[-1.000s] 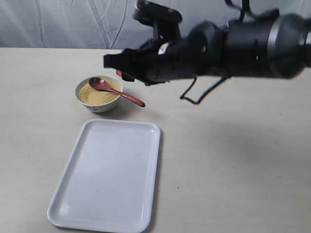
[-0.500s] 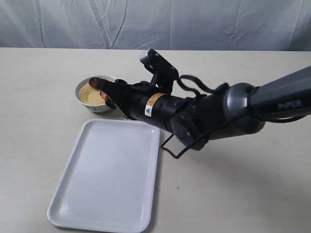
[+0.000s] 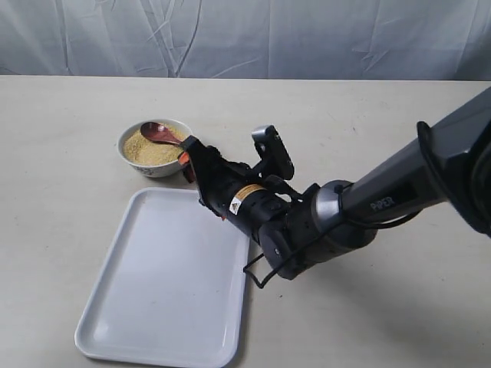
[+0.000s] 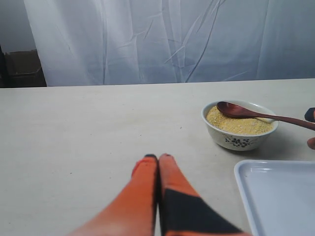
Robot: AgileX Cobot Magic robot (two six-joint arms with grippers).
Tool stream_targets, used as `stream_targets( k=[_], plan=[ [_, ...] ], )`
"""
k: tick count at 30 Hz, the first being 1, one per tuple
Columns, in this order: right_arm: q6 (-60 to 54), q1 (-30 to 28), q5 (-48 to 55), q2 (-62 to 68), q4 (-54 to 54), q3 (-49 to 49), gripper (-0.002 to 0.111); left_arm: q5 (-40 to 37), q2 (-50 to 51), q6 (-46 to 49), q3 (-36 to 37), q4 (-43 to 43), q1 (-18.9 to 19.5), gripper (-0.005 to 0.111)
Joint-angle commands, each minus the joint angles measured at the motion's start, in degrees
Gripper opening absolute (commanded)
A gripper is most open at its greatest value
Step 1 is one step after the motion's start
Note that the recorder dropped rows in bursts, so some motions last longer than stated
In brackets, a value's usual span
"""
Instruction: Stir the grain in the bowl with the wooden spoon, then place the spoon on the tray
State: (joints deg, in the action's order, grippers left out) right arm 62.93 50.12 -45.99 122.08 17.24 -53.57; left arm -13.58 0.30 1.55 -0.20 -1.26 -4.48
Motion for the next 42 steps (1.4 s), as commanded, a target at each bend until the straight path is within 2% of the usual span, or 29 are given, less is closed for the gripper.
stream_targets(
  k=[1, 18, 26, 31, 36, 38, 42],
  plan=[
    [0.41, -0.14, -1.99, 2.26, 2.16, -1.95, 0.054, 0.33, -0.3, 0.03, 0.2, -0.03, -0.15, 0.0],
    [-0.16, -0.51, -0.5, 10.05, 13.73, -13.38, 0.054, 0.33, -0.3, 0.03, 0.2, -0.03, -0.15, 0.0],
    [-0.16, -0.76, -3.0, 12.29, 16.24, -14.24, 0.054, 0.33, -0.3, 0.03, 0.2, -0.03, -0.15, 0.0],
    [-0.16, -1.68, -6.31, 12.37, 15.33, -14.24, 0.049, 0.33, -0.3, 0.03, 0.2, -0.03, -0.15, 0.0],
    [-0.16, -2.08, -4.67, 12.37, 15.78, -14.24, 0.048, 0.33, -0.3, 0.03, 0.2, 0.09, -0.15, 0.0],
    [-0.16, -2.08, -4.94, 12.37, 15.9, -14.24, 0.045, 0.33, -0.3, 0.03, 0.2, 0.09, -0.15, 0.0],
    [-0.16, -2.08, -6.17, 12.37, 15.63, -14.24, 0.025, 0.33, -0.3, 0.03, 0.2, 0.09, -0.15, 0.0]
  ],
)
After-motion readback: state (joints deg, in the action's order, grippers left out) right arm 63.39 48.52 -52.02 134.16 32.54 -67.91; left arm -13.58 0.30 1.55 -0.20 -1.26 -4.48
